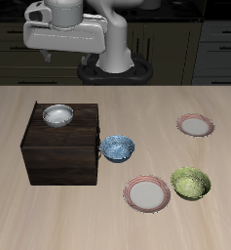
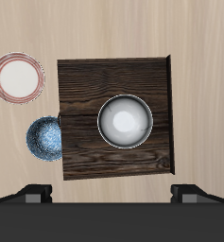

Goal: Place the white bowl on the plate next to the green bowl

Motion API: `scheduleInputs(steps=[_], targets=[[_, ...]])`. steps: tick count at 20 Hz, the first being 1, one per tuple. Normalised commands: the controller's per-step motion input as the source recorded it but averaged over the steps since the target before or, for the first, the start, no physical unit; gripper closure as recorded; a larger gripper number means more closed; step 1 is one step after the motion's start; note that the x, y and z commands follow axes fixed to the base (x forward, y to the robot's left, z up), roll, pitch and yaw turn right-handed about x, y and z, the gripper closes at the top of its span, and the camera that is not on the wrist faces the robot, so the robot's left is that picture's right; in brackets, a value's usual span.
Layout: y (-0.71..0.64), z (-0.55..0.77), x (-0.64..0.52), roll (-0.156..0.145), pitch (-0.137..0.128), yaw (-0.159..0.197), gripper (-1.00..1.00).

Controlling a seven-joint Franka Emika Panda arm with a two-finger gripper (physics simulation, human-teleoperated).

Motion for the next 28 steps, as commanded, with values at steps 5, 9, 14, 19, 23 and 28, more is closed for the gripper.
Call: scheduleInputs(steps=[5, 9, 14, 19, 23, 28], targets=[[-0.10, 0.06, 0.22, 0.014, -0.001, -0.006, -1.00], [-0.03, 0.01, 0.15, 0.029, 0.005, 0.001, -1.00], [0.01, 0.13, 0.14, 0.048, -0.035, 0.008, -1.00], [0.05, 0.04, 0.14, 0.047, -0.004, 0.004, -1.00], [-0.04, 0.01, 0.19, 0.000, -0.004, 0.008, -1.00], [-0.08, -0.08, 0.15, -0.007, 0.010, -0.006, -1.00]])
